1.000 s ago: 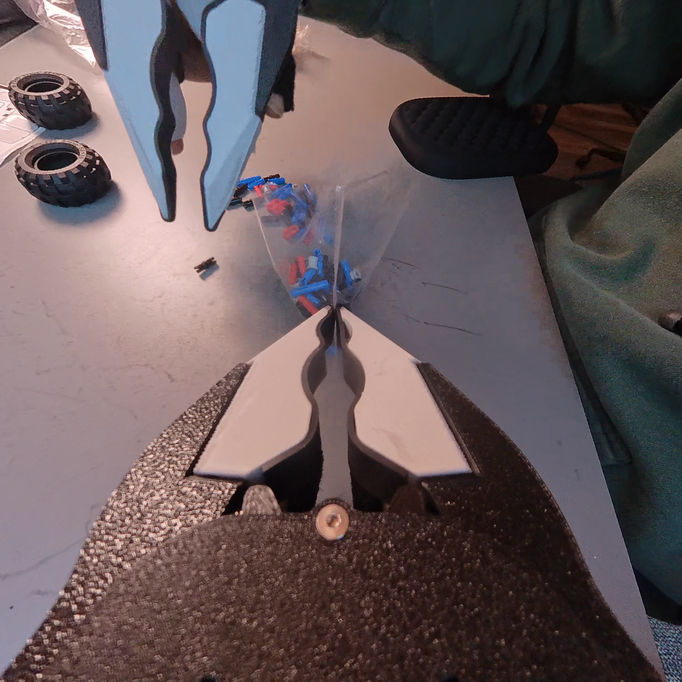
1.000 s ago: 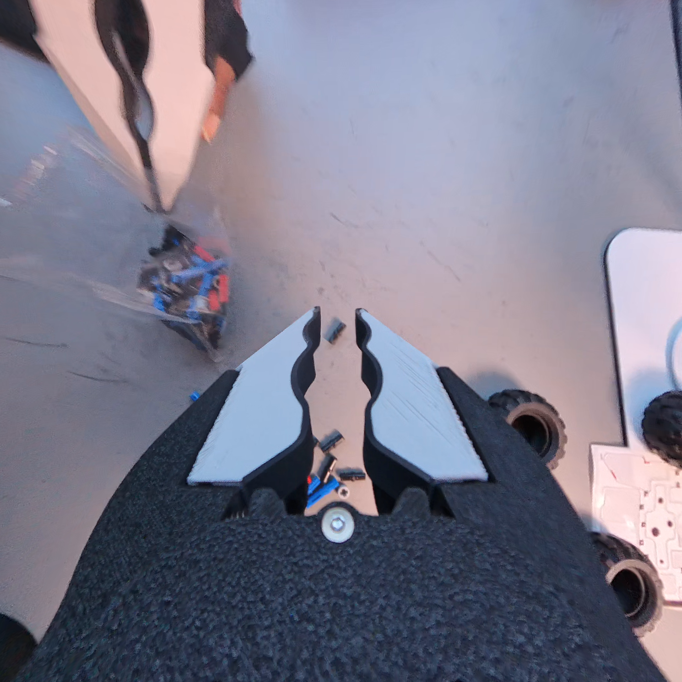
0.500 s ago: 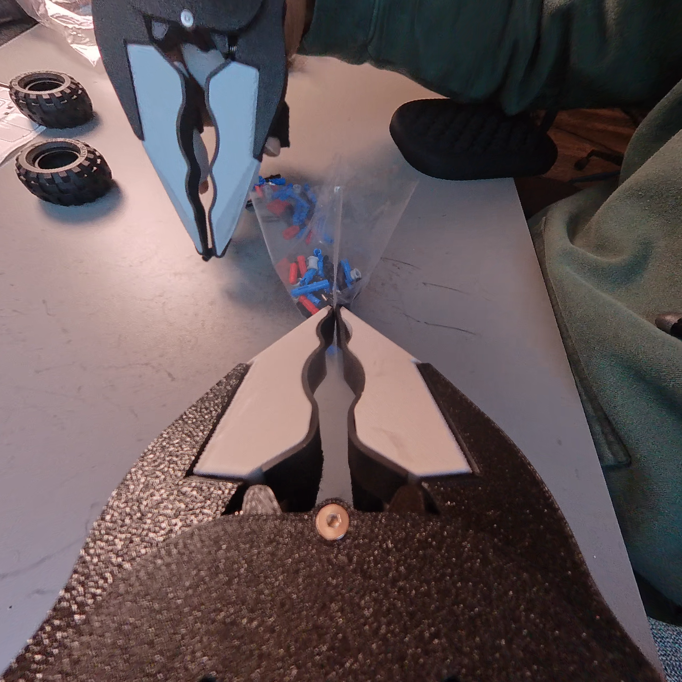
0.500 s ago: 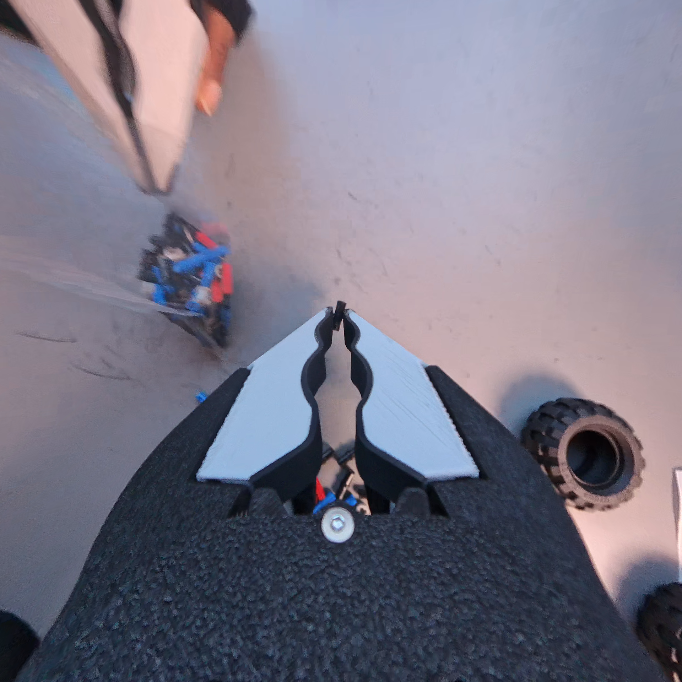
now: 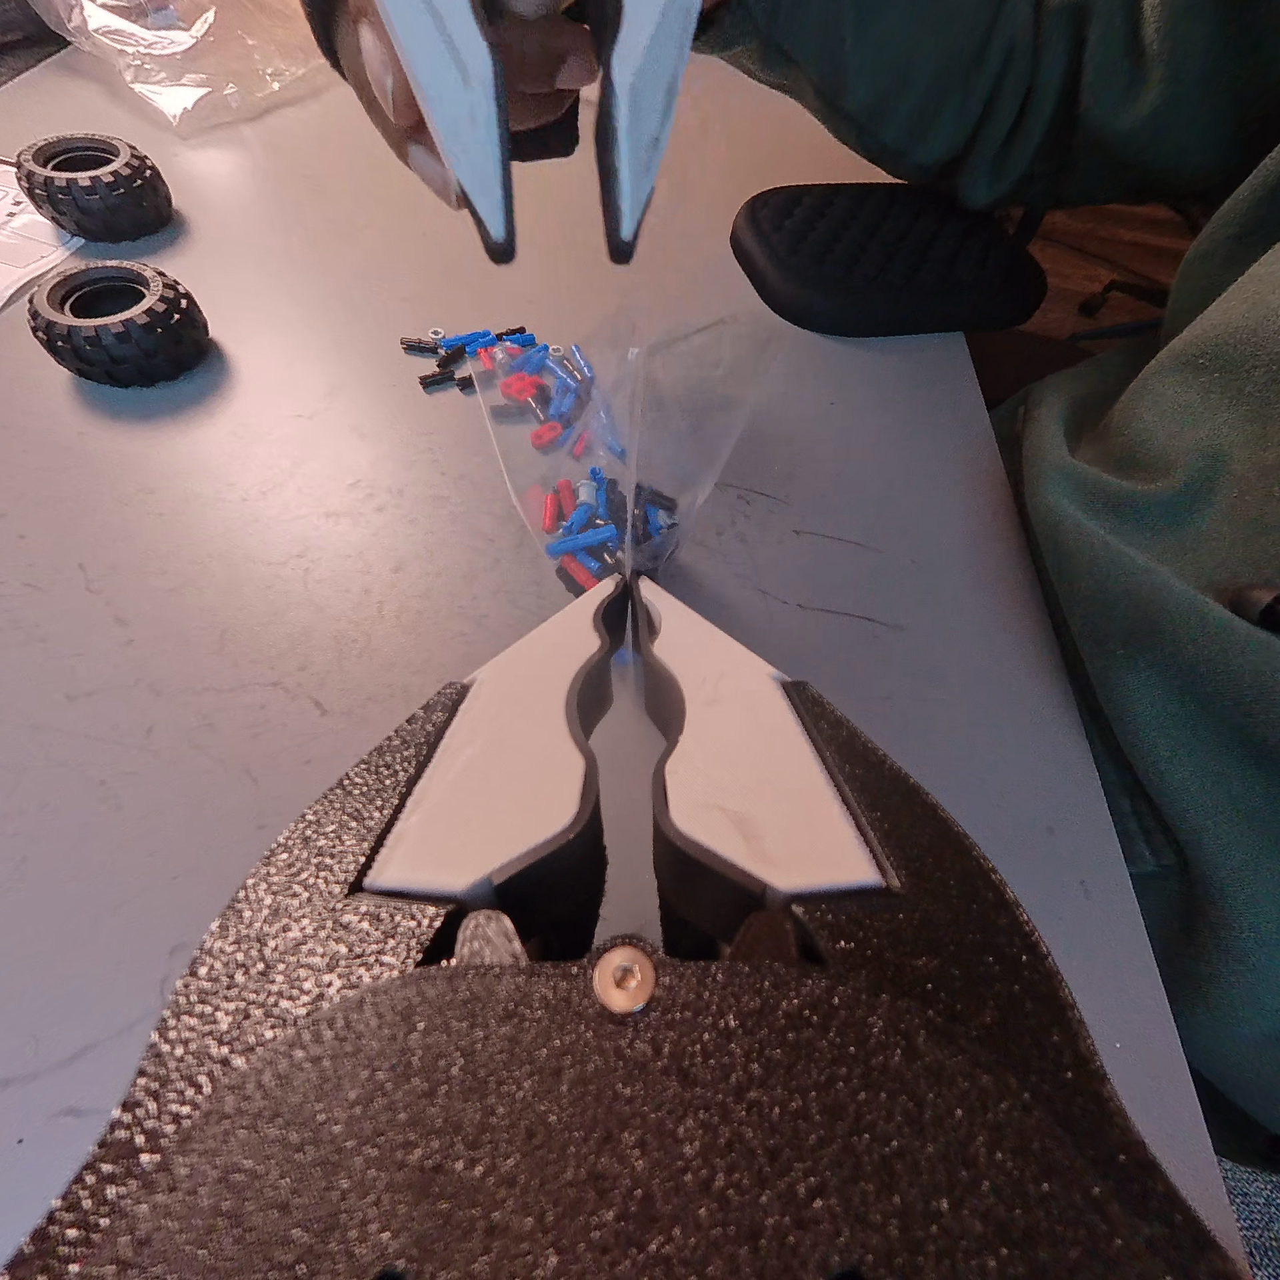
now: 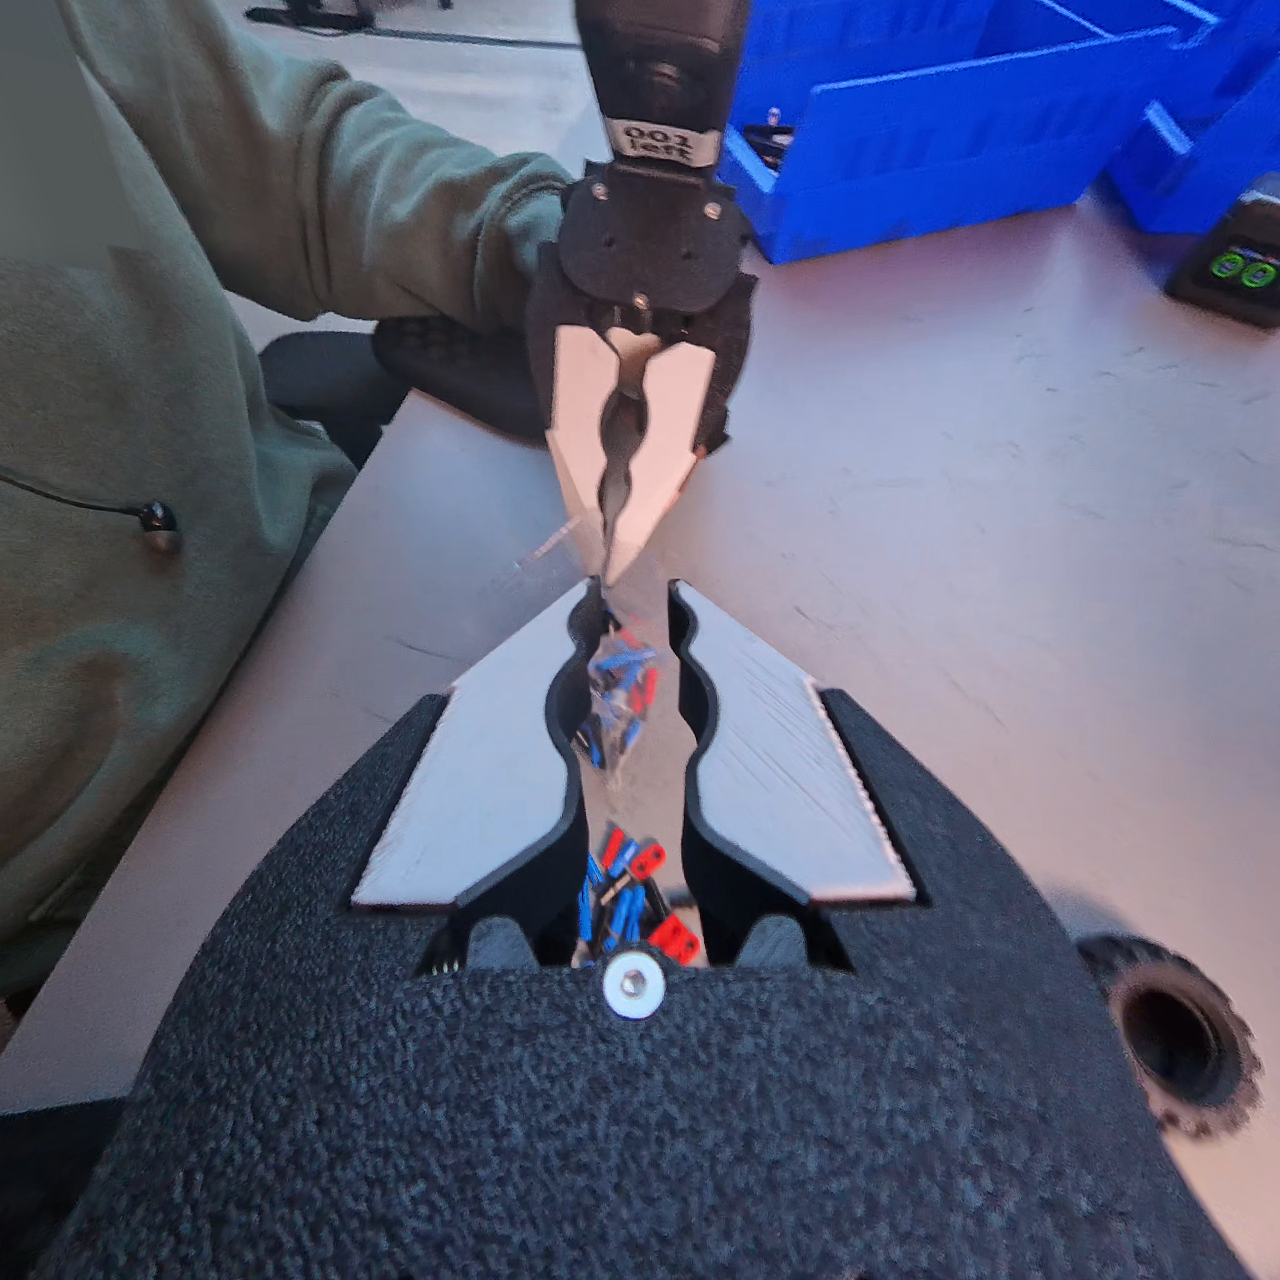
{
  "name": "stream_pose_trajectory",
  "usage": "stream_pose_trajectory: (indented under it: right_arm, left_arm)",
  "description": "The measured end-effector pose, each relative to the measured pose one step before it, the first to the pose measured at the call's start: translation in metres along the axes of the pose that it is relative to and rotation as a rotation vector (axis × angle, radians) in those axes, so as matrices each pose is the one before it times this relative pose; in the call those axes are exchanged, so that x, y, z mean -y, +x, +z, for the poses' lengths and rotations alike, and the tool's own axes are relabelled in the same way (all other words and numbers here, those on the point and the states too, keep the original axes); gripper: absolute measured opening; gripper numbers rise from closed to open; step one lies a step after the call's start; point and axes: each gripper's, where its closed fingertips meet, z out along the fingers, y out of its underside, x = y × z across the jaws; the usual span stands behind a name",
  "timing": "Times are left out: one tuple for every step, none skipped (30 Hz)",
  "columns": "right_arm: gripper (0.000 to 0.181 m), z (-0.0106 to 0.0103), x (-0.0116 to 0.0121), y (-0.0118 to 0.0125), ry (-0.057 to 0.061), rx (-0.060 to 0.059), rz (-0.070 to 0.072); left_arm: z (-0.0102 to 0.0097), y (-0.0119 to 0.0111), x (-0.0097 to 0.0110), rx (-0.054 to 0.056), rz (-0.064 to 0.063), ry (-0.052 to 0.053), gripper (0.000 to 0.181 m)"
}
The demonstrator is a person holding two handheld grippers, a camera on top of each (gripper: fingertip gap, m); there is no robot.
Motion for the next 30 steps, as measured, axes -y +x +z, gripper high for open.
stream_pose_trajectory:
  right_arm:
    - [0.017, -0.00624, -0.00856, 0.00858, -0.0231, -0.0392, 0.0135]
    - [0.017, -0.00509, -0.01537, 0.00883, -0.0586, -0.0411, 0.0096]
    - [0.017, -0.00281, -0.01916, 0.00732, -0.0752, -0.0327, 0.0099]
    - [0.017, -0.00024, -0.01957, 0.00647, -0.0730, -0.0314, 0.0091]
    - [0.016, 0.00216, -0.01926, 0.00386, -0.0710, -0.0177, 0.0081]
    - [0.016, 0.00348, -0.01522, 0.00126, -0.0510, -0.0046, 0.0129]
    - [0.016, 0.00385, -0.00975, -0.00012, -0.0253, 0.0009, 0.0180]
    - [0.016, 0.00368, -0.00690, -0.00159, -0.0190, 0.0071, 0.0201]
    - [0.018, 0.00293, -0.00501, -0.00140, -0.0173, 0.0030, 0.0141]
    - [0.018, 0.00226, -0.00267, -0.00190, -0.0081, 0.0032, 0.0105]
    - [0.018, 0.00217, -0.00174, -0.00168, -0.0069, 0.0018, 0.0098]
    - [0.018, 0.00211, -0.00195, 0.00034, -0.0102, -0.0114, 0.0039]
    - [0.017, 0.00219, -0.00333, 0.00107, -0.0192, -0.0147, -0.0021]
    - [0.016, 0.00163, -0.00159, 0.00009, -0.0077, -0.0073, -0.0021]
    - [0.013, -0.00011, 0.00119, -0.00036, 0.0079, 0.0005, 0.0060]
    - [0.012, 0.00035, -0.00028, 0.00045, -0.0024, -0.0036, 0.0080]
    - [0.009, 0.00022, -0.00011, 0.00127, -0.0025, -0.0102, 0.0005]
    - [0.008, 0.00011, 0.00009, 0.00089, -0.0029, -0.0086, -0.0032]
    - [0.007, 0.00014, 0.00011, -0.00013, -0.0047, -0.0056, -0.0067]
    - [0.005, 0.00003, 0.00005, -0.00091, -0.0034, -0.0024, -0.0132]
    - [0.003, 0.00011, 0.00030, -0.00111, -0.0010, -0.0023, -0.0145]
    - [0.003, -0.00011, 0.00002, -0.00003, -0.0013, -0.0086, -0.0186]
    - [0.003, -0.00028, 0.00016, 0.00002, -0.0016, -0.0070, -0.0172]
    - [0.003, -0.00092, 0.00294, -0.00031, 0.0122, -0.0032, -0.0144]
    - [0.003, -0.00302, 0.00856, -0.00231, 0.0385, 0.0109, -0.0043]
    - [0.003, -0.00523, 0.01317, -0.00238, 0.0530, 0.0100, 0.0003]
    - [0.003, -0.00644, 0.01709, -0.00297, 0.0640, 0.0073, -0.0098]
    - [0.003, -0.00676, 0.02095, -0.00506, 0.0786, 0.0141, -0.0153]
    - [0.003, -0.00535, 0.02195, -0.00630, 0.0792, 0.0204, -0.0110]
    - [0.004, -0.00276, 0.02032, -0.00669, 0.0693, 0.0210, -0.0080]
  left_arm:
    - [-0.00001, 0.00004, -0.00001, -0.0002, -0.0002, -0.0001, 0.000]
    - [0.00009, 0.00005, 0.00000, -0.0010, -0.0008, 0.0004, 0.000]
    - [0.00001, 0.00011, -0.00008, -0.0012, -0.0005, 0.0002, 0.000]
    - [0.00001, 0.00006, 0.00011, -0.0008, 0.0000, -0.0001, 0.000]
    - [0.00004, 0.00010, -0.00010, -0.0009, 0.0001, -0.0001, 0.000]
    - [0.00007, 0.00003, 0.00005, -0.0006, 0.0000, 0.0000, 0.000]
    - [0.00005, 0.00011, 0.00001, -0.0002, 0.0000, -0.0001, 0.000]
    - [0.00000, -0.00003, 0.00000, 0.0002, 0.0001, 0.0000, 0.000]
    - [0.00005, -0.00008, -0.00008, 0.0005, 0.0000, 0.0000, 0.000]
    - [0.00001, -0.00001, 0.00001, 0.0002, -0.0002, 0.0001, 0.000]
    - [-0.00006, -0.00007, -0.00003, 0.0000, -0.0002, -0.0001, 0.000]
    - [0.00004, 0.00004, -0.00002, 0.0003, 0.0001, -0.0003, 0.000]
    - [0.00000, -0.00001, 0.00001, -0.0001, 0.0003, 0.0000, 0.000]
    - [0.00005, 0.00010, 0.00002, -0.0002, 0.0002, 0.0000, 0.000]
    - [-0.00001, 0.00001, -0.00001, -0.0002, 0.0002, -0.0001, 0.000]
    - [0.00000, -0.00002, -0.00001, 0.0001, 0.0002, -0.0001, 0.000]
    - [-0.00003, 0.00018, 0.00002, 0.0001, 0.0005, -0.0004, 0.000]
    - [0.00003, 0.00002, -0.00004, 0.0001, 0.0008, -0.0004, 0.000]
    - [0.00009, 0.00016, 0.00000, -0.0002, 0.0006, -0.0003, 0.000]
    - [0.00003, 0.00006, -0.00003, -0.0001, 0.0005, -0.0004, 0.000]
    - [-0.00010, -0.00001, -0.00002, 0.0006, 0.0009, -0.0006, 0.000]
    - [-0.00002, -0.00001, 0.00006, 0.0005, 0.0005, -0.0003, 0.000]
    - [-0.00005, 0.00002, -0.00001, 0.0002, 0.0001, 0.0002, 0.000]
    - [0.00000, 0.00005, 0.00001, -0.0003, -0.0001, 0.0001, 0.000]
    - [0.00014, -0.00008, 0.00001, -0.0004, -0.0010, 0.0002, 0.000]
    - [-0.00013, -0.00012, 0.00001, -0.0002, -0.0014, 0.0005, 0.000]
    - [-0.00004, -0.00007, 0.00001, 0.0003, -0.0007, 0.0002, 0.000]
    - [0.00001, -0.00004, 0.00002, 0.0002, 0.0001, 0.0002, 0.000]
    - [0.00000, 0.00002, 0.00001, -0.0002, 0.0002, 0.0001, 0.000]
    - [0.00009, -0.00006, 0.00008, -0.0006, -0.0007, 0.0001, 0.000]
